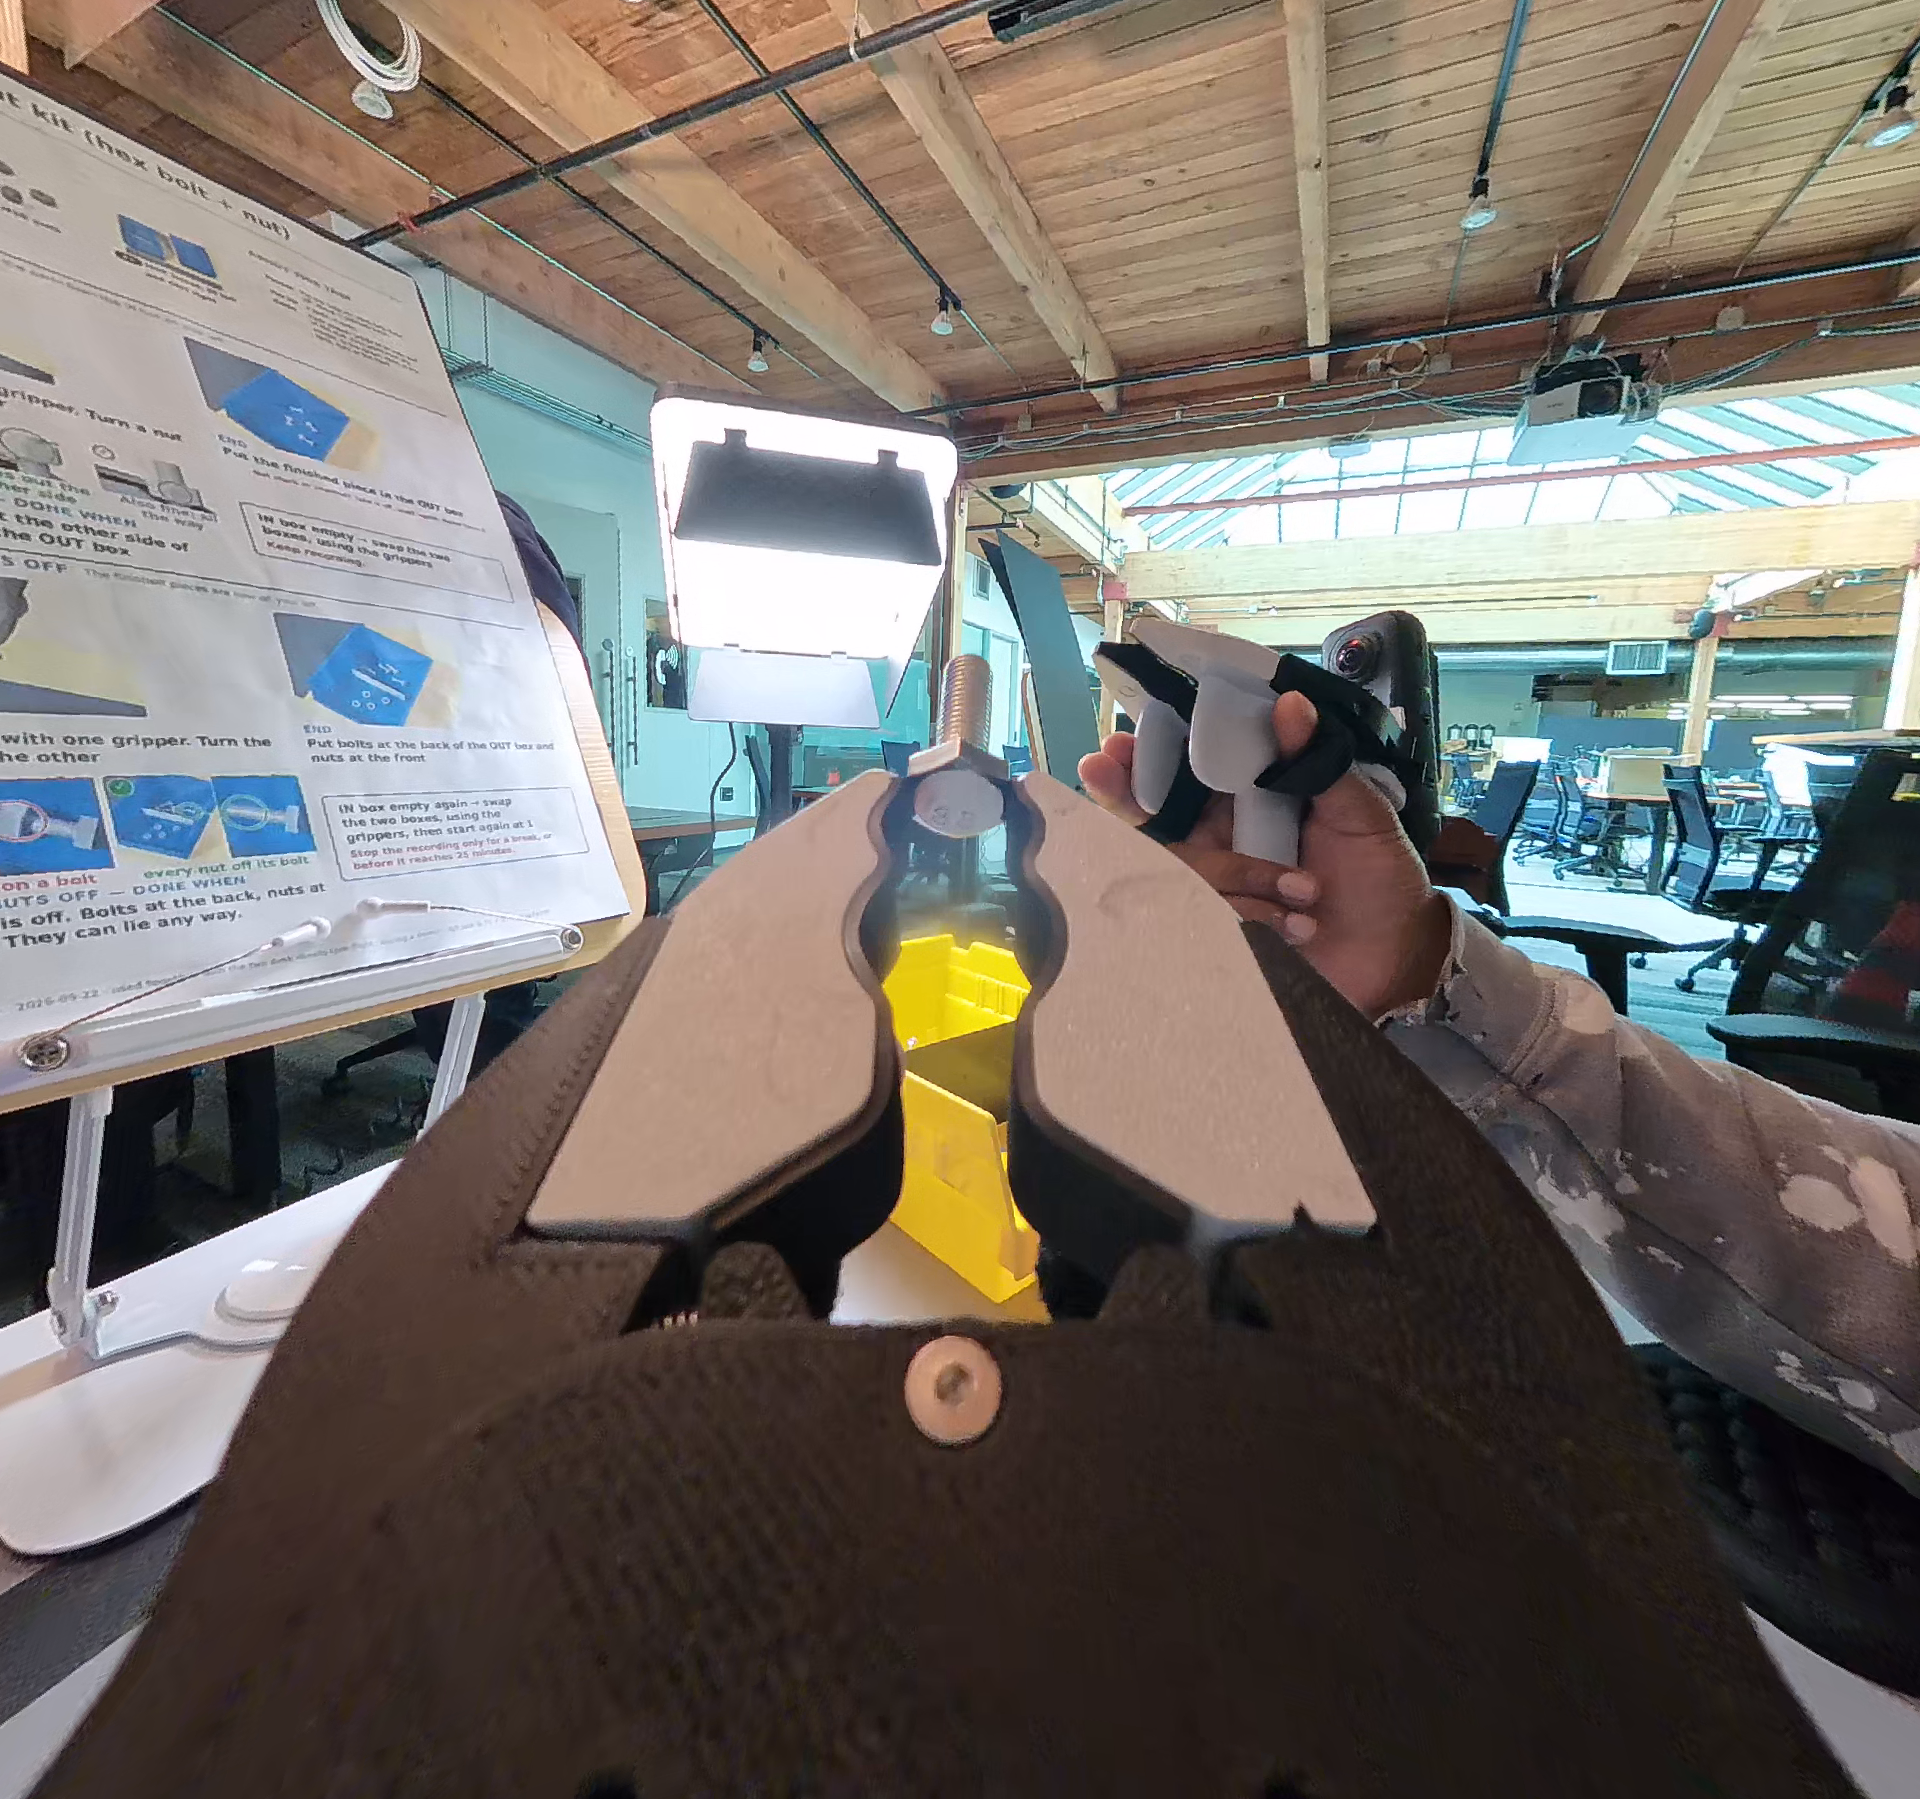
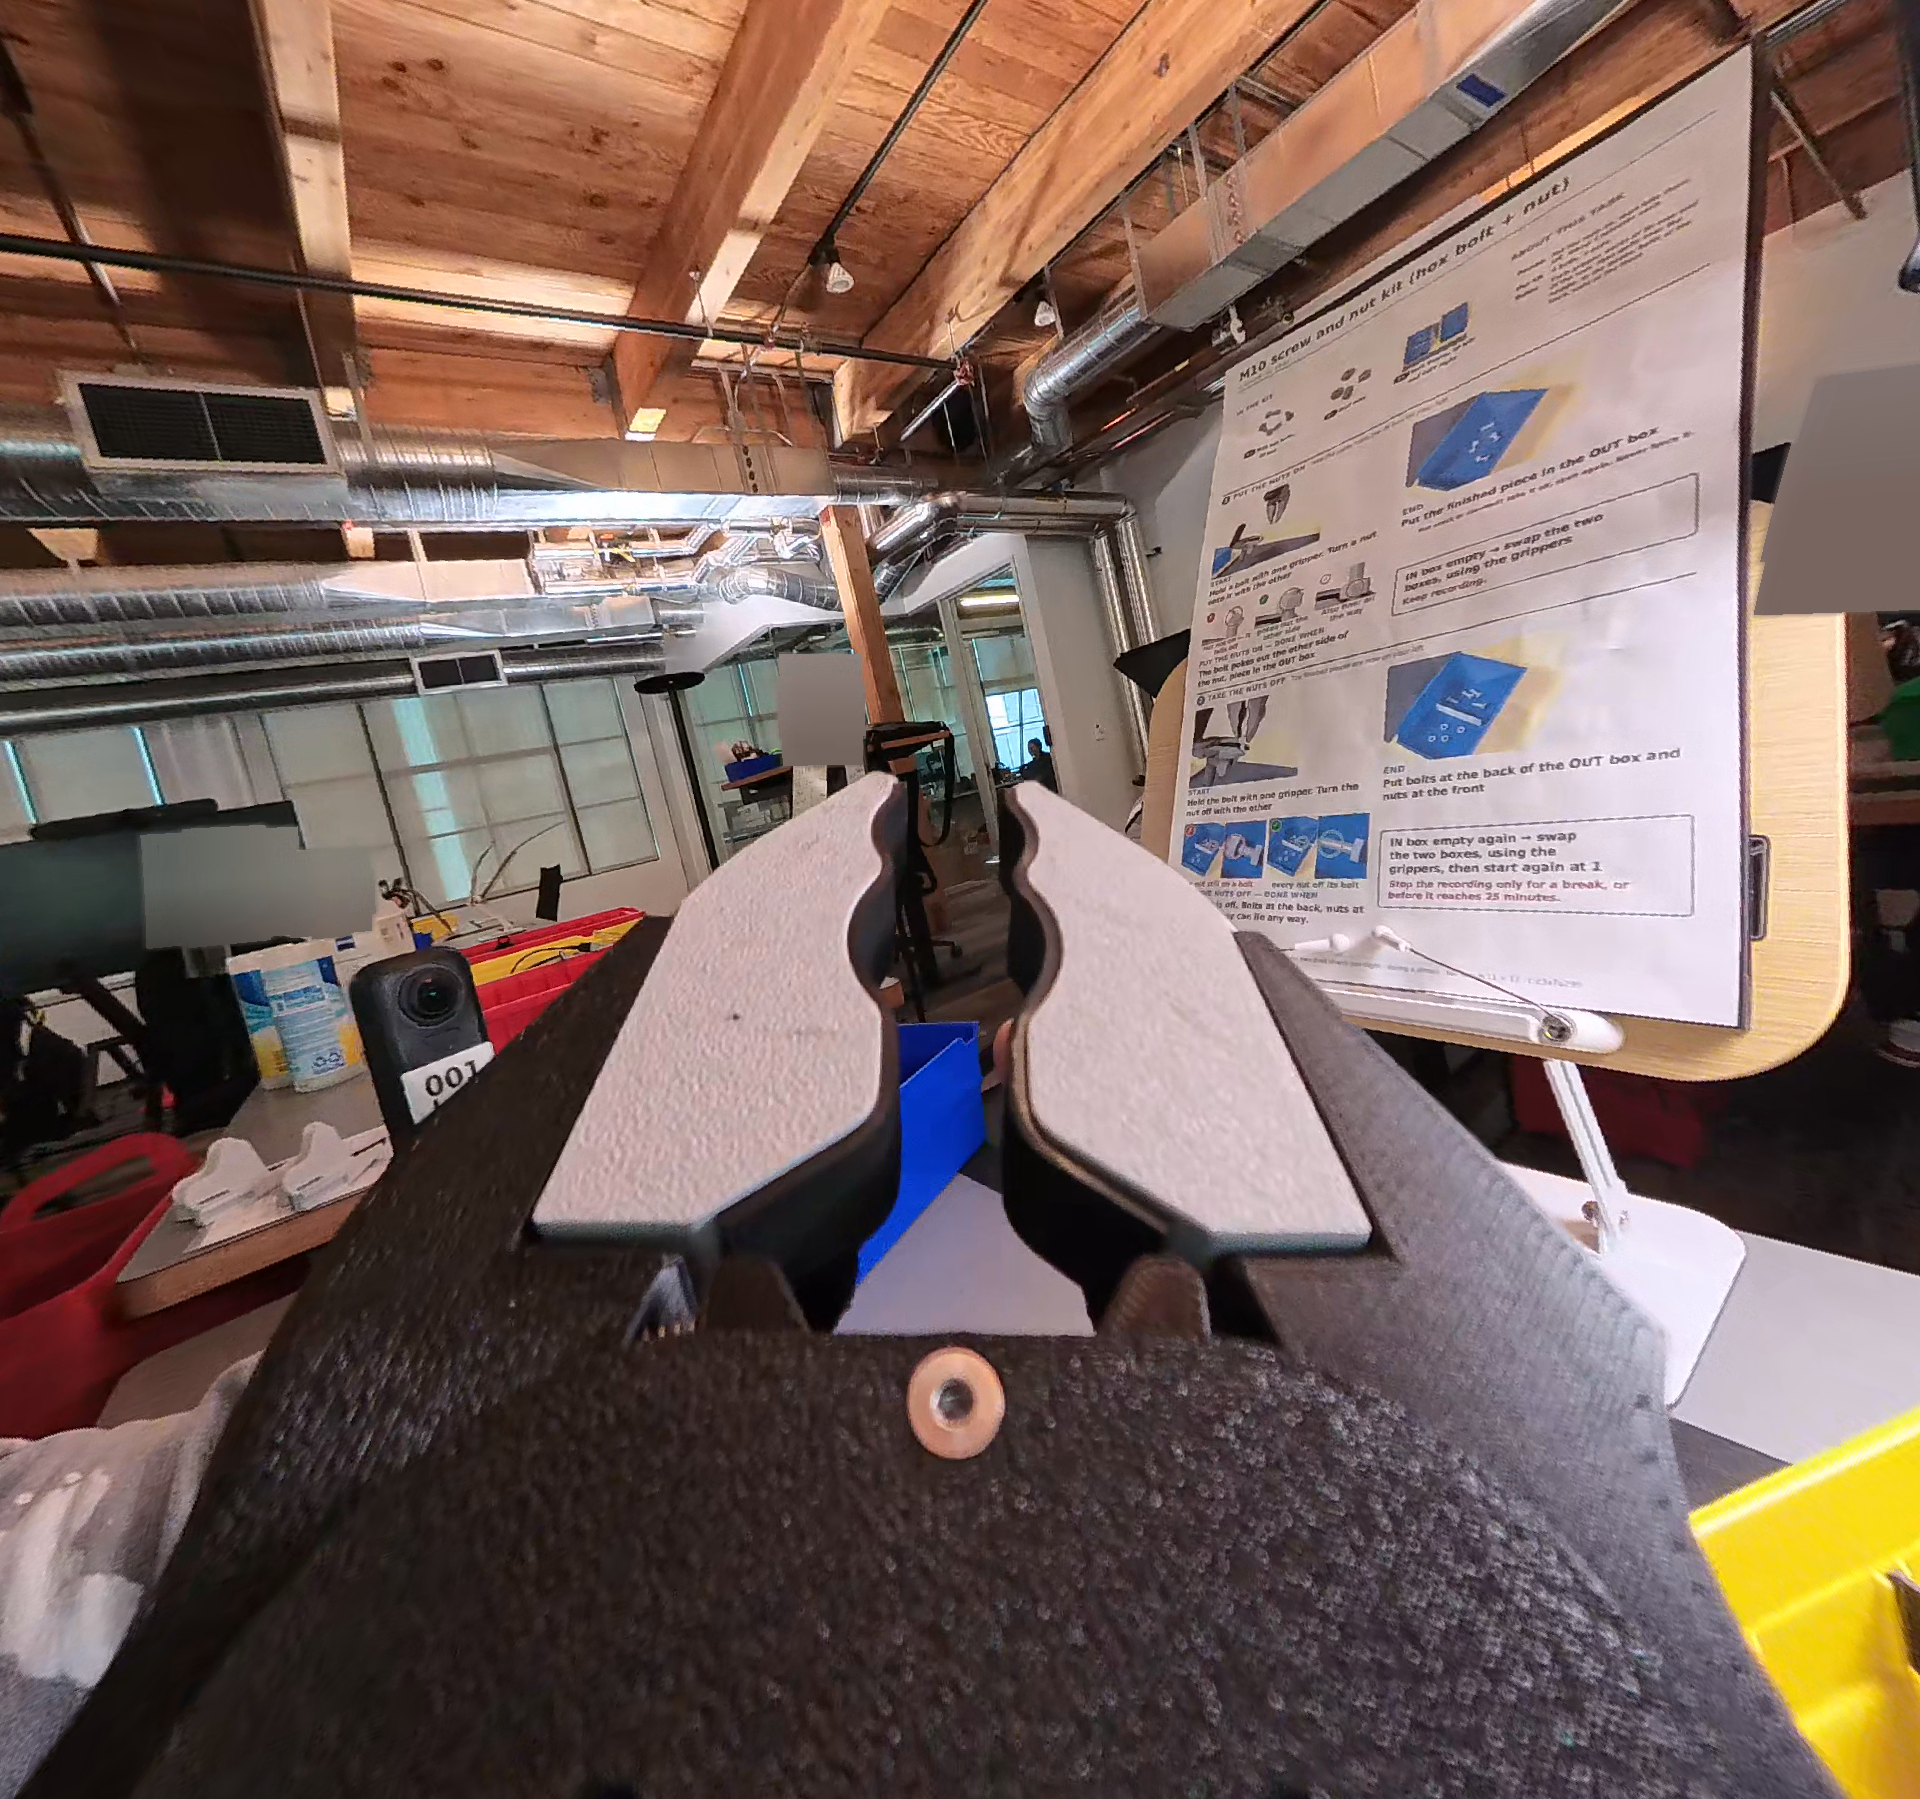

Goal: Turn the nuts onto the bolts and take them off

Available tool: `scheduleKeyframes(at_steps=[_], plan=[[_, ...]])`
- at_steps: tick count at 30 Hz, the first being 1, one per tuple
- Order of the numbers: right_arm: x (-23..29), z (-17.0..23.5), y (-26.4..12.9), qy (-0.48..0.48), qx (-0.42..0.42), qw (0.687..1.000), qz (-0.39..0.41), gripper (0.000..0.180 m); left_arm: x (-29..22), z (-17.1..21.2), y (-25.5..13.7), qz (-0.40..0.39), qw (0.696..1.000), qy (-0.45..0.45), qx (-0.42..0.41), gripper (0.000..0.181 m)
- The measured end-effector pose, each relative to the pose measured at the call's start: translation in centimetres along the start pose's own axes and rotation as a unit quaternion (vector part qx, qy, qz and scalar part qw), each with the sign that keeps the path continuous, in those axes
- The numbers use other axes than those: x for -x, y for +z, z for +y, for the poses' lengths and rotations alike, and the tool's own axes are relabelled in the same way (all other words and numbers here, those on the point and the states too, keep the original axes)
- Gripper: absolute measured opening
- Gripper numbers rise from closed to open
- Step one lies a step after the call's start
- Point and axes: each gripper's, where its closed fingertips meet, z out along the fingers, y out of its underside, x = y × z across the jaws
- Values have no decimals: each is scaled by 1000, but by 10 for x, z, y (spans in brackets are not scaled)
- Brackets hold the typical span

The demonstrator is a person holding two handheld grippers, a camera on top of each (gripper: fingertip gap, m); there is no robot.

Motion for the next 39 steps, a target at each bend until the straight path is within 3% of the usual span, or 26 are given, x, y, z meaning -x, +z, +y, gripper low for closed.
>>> scheduleKeyframes(at_steps=[29, 32, 34, 36, 39], plan=[[-8, 1, -3, -16, 9, 1000, 25, 15, 8, 11, 0, -8, 1000, -4, 17, 18], [4, 15, 2, -45, 58, 997, 1, 16, 3, 19, 3, 3, 999, 1, 47, 18], [21, 41, 6, -86, 131, 987, -40, 17, -2, 32, 7, 21, 996, -4, 82, 18], [45, 77, 5, -165, 220, 956, -101, 22, -8, 52, 10, 39, 989, -19, 138, 18], [53, 126, -1, -367, 318, 866, -116, 26, -16, 81, 11, 57, 975, -26, 214, 18]])
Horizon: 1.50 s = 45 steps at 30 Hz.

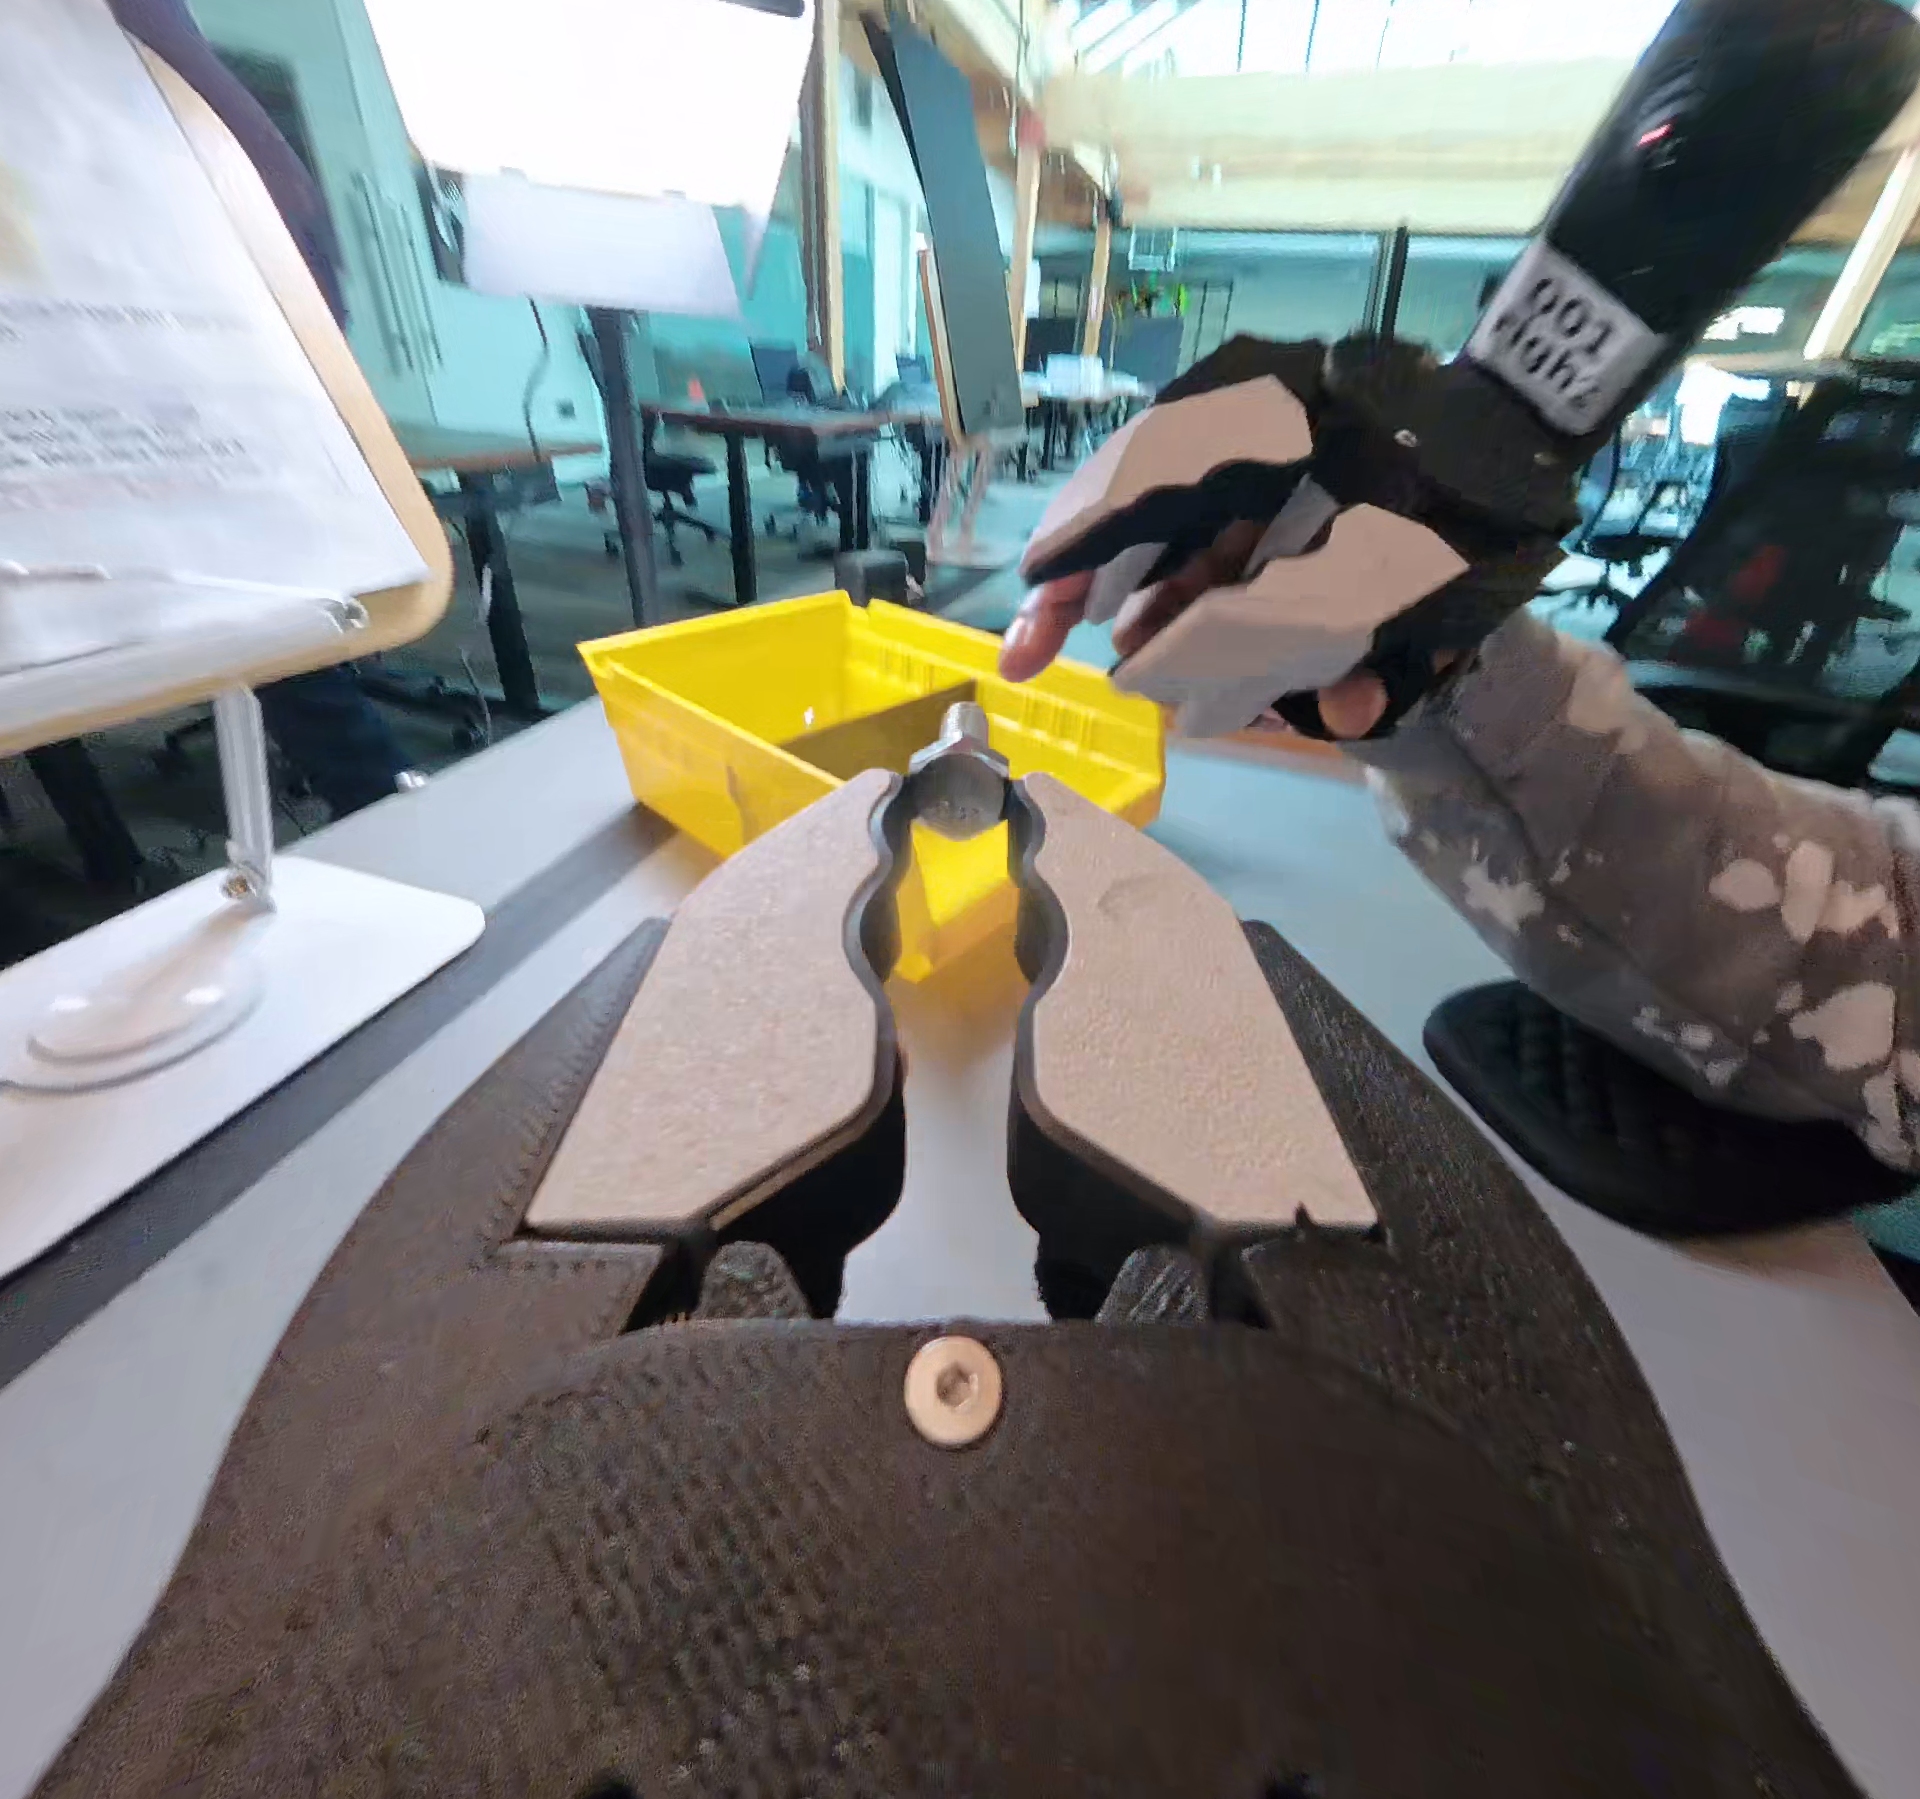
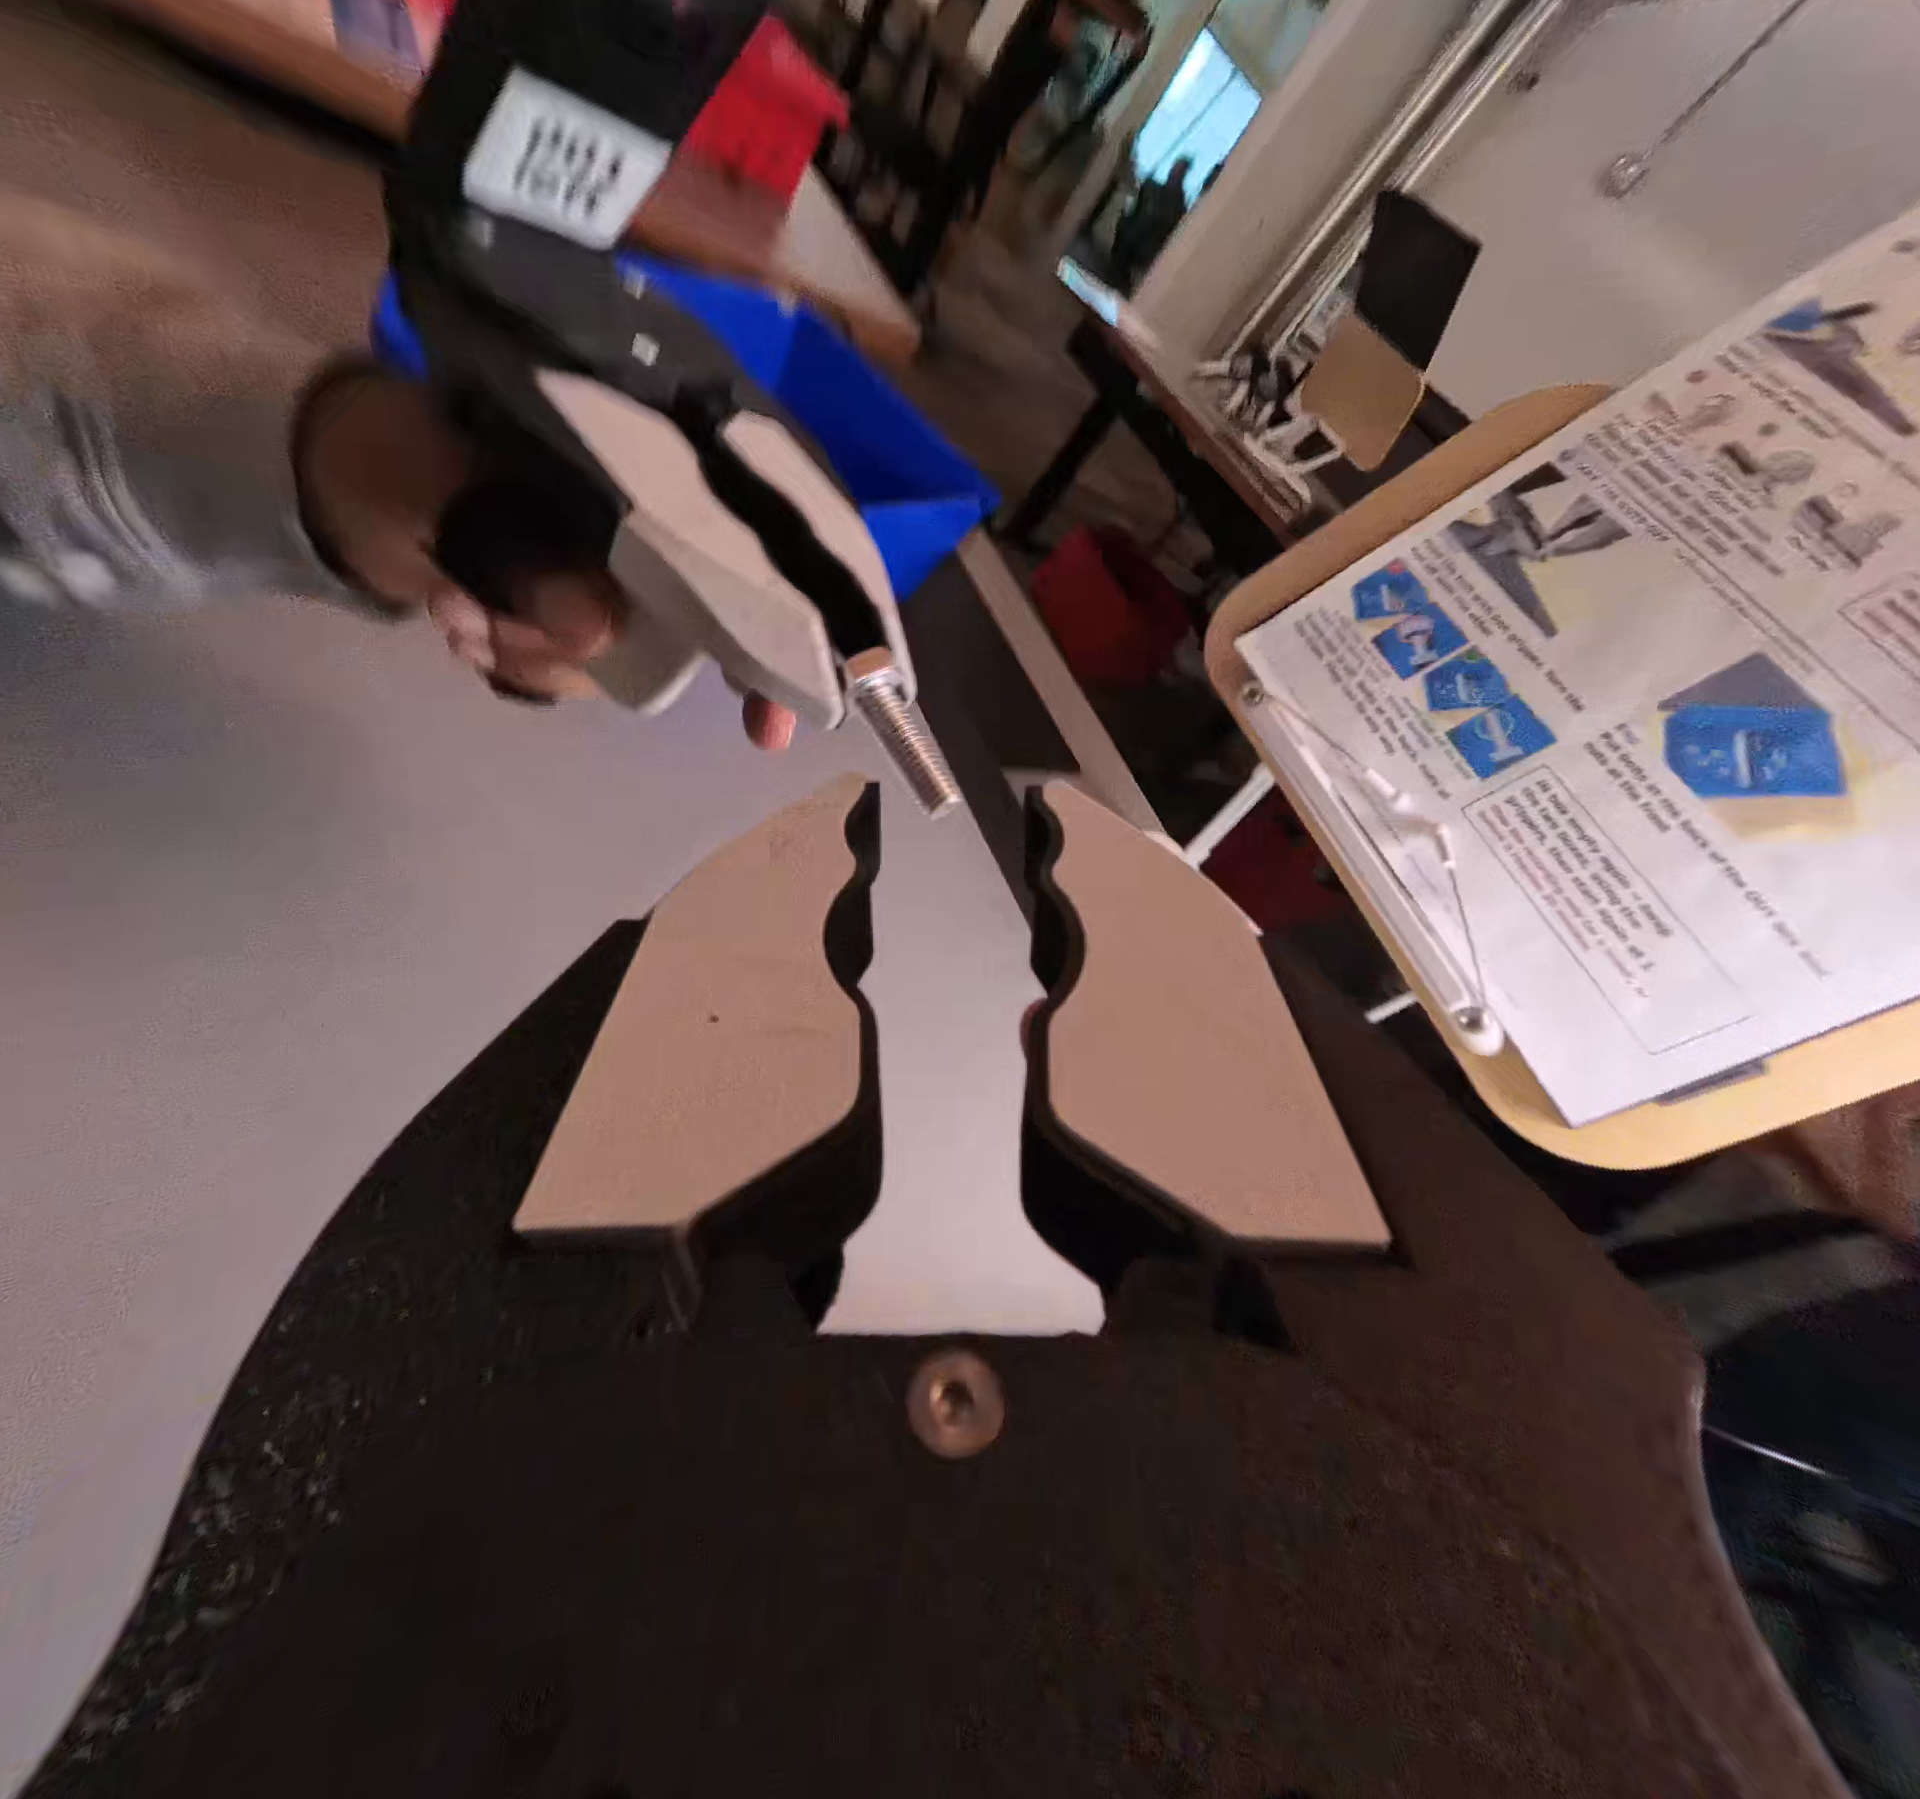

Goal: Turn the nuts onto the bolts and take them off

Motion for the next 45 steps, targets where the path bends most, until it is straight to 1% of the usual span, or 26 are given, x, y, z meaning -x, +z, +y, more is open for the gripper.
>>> scheduleKeyframes(at_steps=[2, 3, 4, 5, 6, 8, 10, 12, 15, 16, 18, 20, 22, 24, 26, 30, 32, 34, 36, 38, 40, 42, 45], plan=[[14, 17, 12, -71, 69, 995, -4, 29, -5, 11, 5, 14, 999, -1, 31, 18], [19, 22, 17, -90, 85, 992, -8, 28, -7, 16, 7, 18, 999, 0, 46, 18], [24, 25, 20, -98, 90, 991, -15, 24, -10, 20, 9, 23, 998, 4, 57, 18], [27, 27, 23, -100, 90, 991, -18, 14, -12, 22, 10, 28, 998, 7, 61, 18], [28, 29, 26, -104, 91, 990, -17, 10, -12, 20, 9, 28, 998, 5, 57, 18], [29, 29, 27, -86, 85, 992, -26, 9, -12, 20, 8, 33, 998, 0, 58, 18], [28, 26, 25, -50, 69, 996, -38, 9, -11, 15, 8, 30, 999, -13, 41, 19], [11, 31, 18, -24, 66, 997, -20, 9, -2, 7, 5, 2, 1000, -26, 11, 25], [-51, 57, -3, 16, 100, 993, 56, 10, 15, -4, -7, -30, 999, -34, -23, 27], [-75, 73, -10, 36, 123, 989, 73, 9, 21, -7, -11, -48, 998, -29, -36, 27], [-128, 120, -25, 69, 195, 971, 117, 9, 30, -11, -17, -79, 996, -11, -45, 28], [-170, 182, -41, 110, 293, 940, 139, 10, 34, -12, -17, -103, 994, 9, -44, 29], [-199, 243, -55, 157, 371, 903, 149, 10, 35, -11, -15, -125, 991, 26, -40, 31], [-209, 288, -58, 199, 410, 881, 131, 10, 36, -6, -11, -140, 989, 26, -30, 32], [-214, 320, -58, 214, 438, 867, 109, 10, 38, 2, -7, -155, 987, 20, -20, 35], [-213, 356, -49, 221, 480, 847, 63, 10, 39, 21, 2, -173, 985, 17, 10, 40], [-214, 372, -49, 199, 510, 835, 60, 10, 36, 28, 6, -167, 986, 15, 20, 40], [-217, 379, -50, 195, 532, 821, 66, 10, 36, 35, 9, -165, 986, 15, 30, 40], [-213, 377, -53, 202, 552, 807, 52, 10, 39, 41, 9, -169, 985, 20, 39, 40], [-214, 373, -55, 184, 558, 807, 52, 11, 42, 46, 9, -169, 984, 18, 46, 40], [-213, 364, -56, 185, 555, 809, 48, 22, 43, 48, 9, -167, 985, 7, 47, 40], [-215, 343, -53, 179, 532, 826, 56, 27, 43, 48, 9, -165, 985, 1, 45, 40], [-209, 289, -35, 181, 458, 869, 58, 27, 43, 44, 7, -167, 985, 1, 42, 40]])
